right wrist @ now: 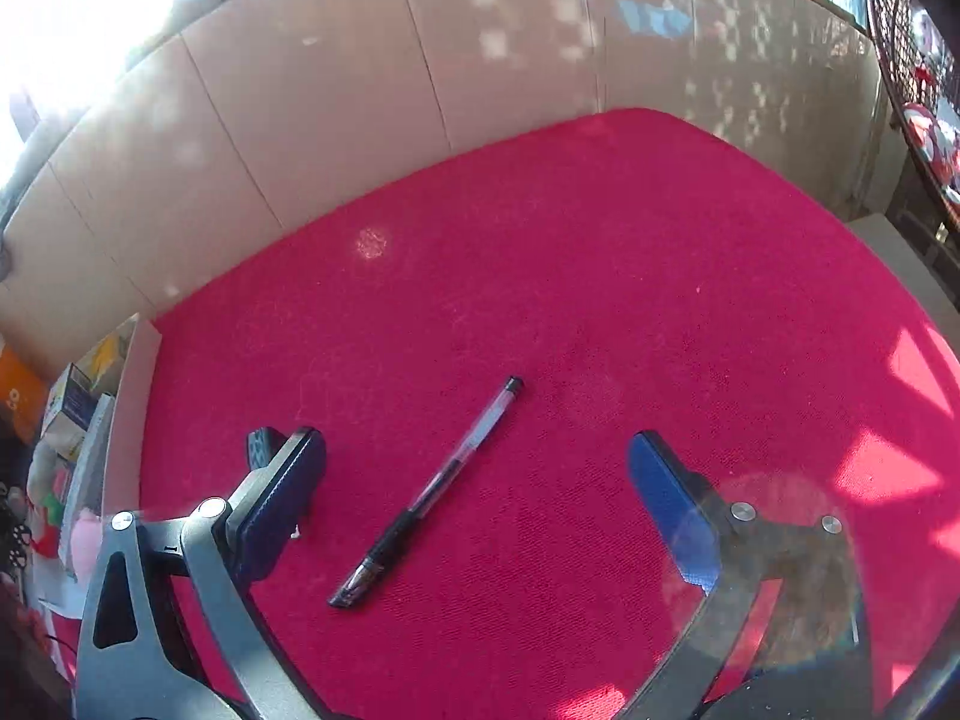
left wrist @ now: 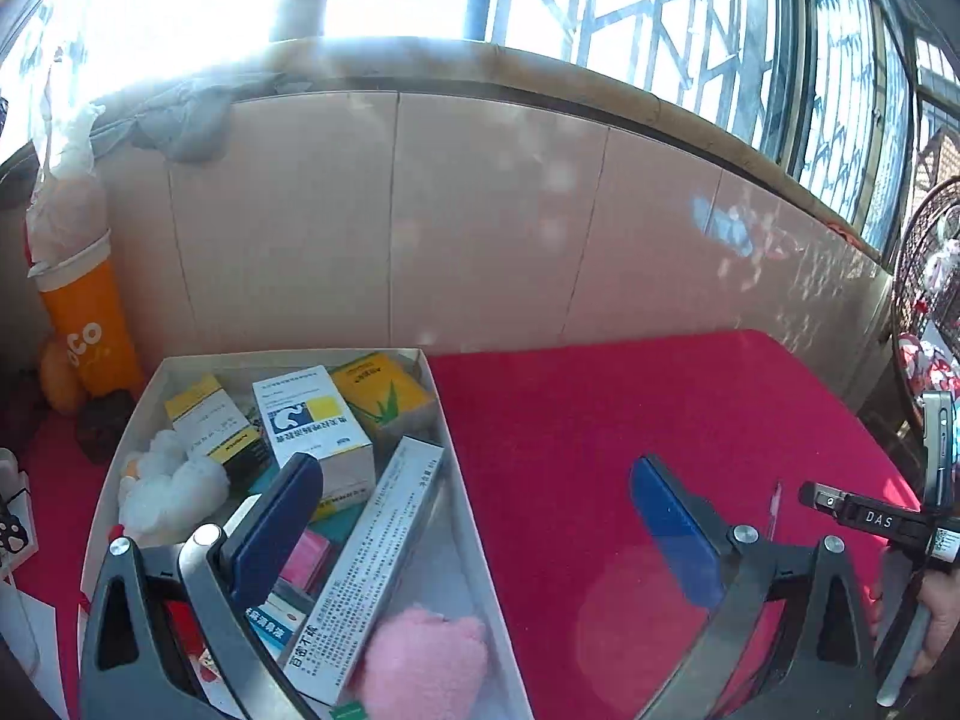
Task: Organize objects
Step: 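Grasp the black charger plug with the left tool while the right tool grasps the pen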
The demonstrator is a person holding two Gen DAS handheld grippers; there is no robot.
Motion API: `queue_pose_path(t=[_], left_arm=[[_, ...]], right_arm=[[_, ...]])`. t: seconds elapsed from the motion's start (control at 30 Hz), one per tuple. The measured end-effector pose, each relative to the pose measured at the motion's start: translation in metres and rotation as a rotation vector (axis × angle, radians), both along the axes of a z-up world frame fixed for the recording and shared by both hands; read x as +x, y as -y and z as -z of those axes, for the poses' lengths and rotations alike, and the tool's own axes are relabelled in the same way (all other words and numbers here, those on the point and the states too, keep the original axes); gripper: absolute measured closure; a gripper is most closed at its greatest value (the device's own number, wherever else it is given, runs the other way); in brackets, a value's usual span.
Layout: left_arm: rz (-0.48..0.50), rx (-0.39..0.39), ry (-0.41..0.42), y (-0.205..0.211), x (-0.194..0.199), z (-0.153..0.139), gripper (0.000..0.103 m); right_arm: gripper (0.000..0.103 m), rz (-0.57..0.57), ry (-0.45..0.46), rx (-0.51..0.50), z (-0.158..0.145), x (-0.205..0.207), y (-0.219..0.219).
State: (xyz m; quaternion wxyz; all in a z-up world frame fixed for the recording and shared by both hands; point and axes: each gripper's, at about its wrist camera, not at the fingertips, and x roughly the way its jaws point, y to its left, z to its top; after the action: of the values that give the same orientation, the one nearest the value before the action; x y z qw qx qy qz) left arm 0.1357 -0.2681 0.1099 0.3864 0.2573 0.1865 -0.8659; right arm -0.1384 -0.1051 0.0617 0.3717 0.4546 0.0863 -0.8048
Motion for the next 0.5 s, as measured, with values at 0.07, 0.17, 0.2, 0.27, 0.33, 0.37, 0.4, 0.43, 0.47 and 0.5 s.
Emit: queue_pose_path(t=[0.07,0.17,0.2,0.27,0.33,0.37,0.4,0.43,0.47,0.5], left_arm=[[0.035,0.042,0.031,-0.013,-0.029,0.013,0.000],[0.039,0.071,0.109,-0.025,-0.065,0.034,0.000],[0.036,0.085,0.125,-0.028,-0.073,0.040,0.000],[0.034,0.120,0.137,-0.032,-0.084,0.051,0.000],[0.044,0.137,0.153,-0.037,-0.095,0.059,0.000],[0.050,0.136,0.164,-0.040,-0.101,0.062,0.000],[0.055,0.133,0.174,-0.043,-0.107,0.065,0.000],[0.059,0.134,0.181,-0.046,-0.113,0.067,0.000],[0.062,0.138,0.184,-0.047,-0.119,0.069,0.000],[0.063,0.145,0.186,-0.048,-0.124,0.072,0.000]], right_arm=[[0.005,-0.014,0.009,0.025,0.010,-0.001,0.005],[0.005,-0.072,-0.055,0.108,0.025,0.013,0.032],[0.008,-0.079,-0.068,0.136,0.034,0.015,0.037],[0.017,-0.097,-0.139,0.170,0.042,0.024,0.043],[0.047,-0.164,-0.181,0.140,0.040,0.034,0.040],[0.058,-0.201,-0.186,0.129,0.039,0.037,0.038],[0.079,-0.225,-0.189,0.120,0.038,0.038,0.033],[0.083,-0.235,-0.182,0.106,0.036,0.037,0.028],[0.084,-0.240,-0.159,0.084,0.036,0.033,0.021],[0.088,-0.233,-0.132,0.060,0.035,0.028,0.014]])
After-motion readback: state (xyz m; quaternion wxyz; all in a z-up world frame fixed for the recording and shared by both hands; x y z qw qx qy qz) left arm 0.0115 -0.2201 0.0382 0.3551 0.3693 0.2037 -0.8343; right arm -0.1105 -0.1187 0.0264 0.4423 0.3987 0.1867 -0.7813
